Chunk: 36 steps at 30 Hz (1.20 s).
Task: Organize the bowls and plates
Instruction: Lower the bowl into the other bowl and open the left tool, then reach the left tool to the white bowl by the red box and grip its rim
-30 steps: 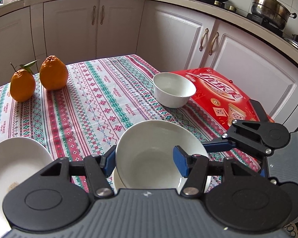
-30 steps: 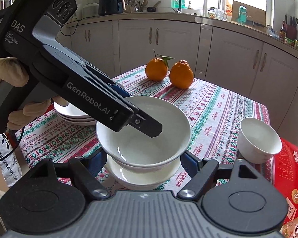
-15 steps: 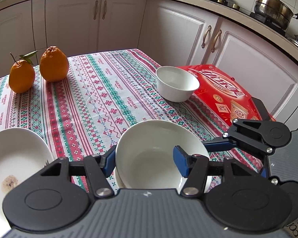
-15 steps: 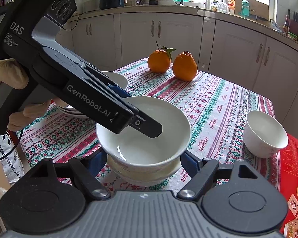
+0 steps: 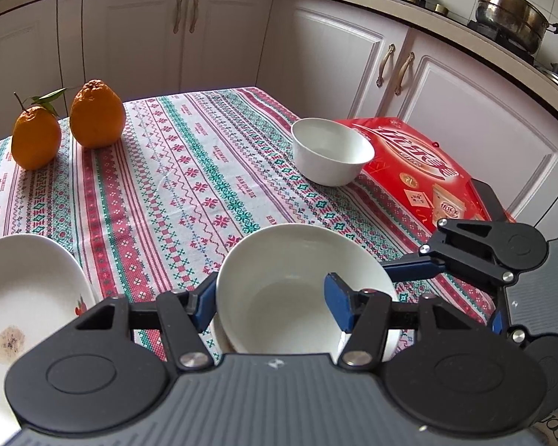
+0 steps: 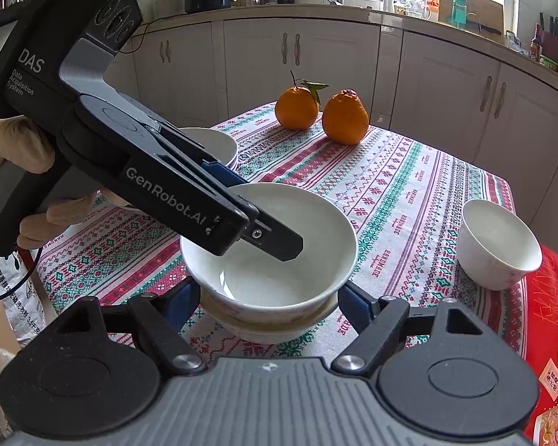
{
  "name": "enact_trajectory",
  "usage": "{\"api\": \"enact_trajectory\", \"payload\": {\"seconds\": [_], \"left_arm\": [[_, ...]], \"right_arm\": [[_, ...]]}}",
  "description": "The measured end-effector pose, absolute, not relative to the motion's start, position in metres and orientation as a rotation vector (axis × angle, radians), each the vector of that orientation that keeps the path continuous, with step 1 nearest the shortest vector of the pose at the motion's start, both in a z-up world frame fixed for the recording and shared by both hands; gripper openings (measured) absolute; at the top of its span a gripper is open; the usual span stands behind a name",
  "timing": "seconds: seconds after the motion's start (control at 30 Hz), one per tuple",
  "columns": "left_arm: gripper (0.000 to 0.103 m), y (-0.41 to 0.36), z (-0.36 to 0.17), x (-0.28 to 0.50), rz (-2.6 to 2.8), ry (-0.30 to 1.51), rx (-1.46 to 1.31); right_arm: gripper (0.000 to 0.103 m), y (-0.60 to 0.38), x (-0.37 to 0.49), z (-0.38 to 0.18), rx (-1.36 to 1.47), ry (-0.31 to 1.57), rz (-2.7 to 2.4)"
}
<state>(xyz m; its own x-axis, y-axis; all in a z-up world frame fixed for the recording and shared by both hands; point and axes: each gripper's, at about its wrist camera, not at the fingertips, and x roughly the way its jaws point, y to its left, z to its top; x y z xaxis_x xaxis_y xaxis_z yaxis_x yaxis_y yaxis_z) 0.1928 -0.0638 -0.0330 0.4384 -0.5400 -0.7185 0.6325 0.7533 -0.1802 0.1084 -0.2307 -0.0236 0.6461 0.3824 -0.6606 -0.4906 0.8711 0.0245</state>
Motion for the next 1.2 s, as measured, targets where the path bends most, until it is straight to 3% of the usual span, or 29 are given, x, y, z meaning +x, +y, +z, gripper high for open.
{"api": "enact_trajectory", "payload": {"seconds": [0.2,0.37,0.73,1.2], "left_arm": [[0.07,-0.064,-0.034,0.192,-0.723,0.841,0.131],[0.071,-0.061,-0.03,0.192,-0.712,0.826,0.135],[0.089,-0.077,-0.002,0.195,-0.737,0.746,0.207],[0.091,-0.155,0.004,0.25,-0.84,0.715,0.313]], "right_arm": [[0.086,-0.233,0.108,-0.024,-0.158,0.707,0.502],[0.099,-0.235,0.104,-0.018,-0.145,0.675,0.506],[0.103,-0.253,0.096,-0.007,-0.138,0.627,0.446],[0.103,-0.342,0.127,-0.016,-0.112,0.614,0.216]]}}
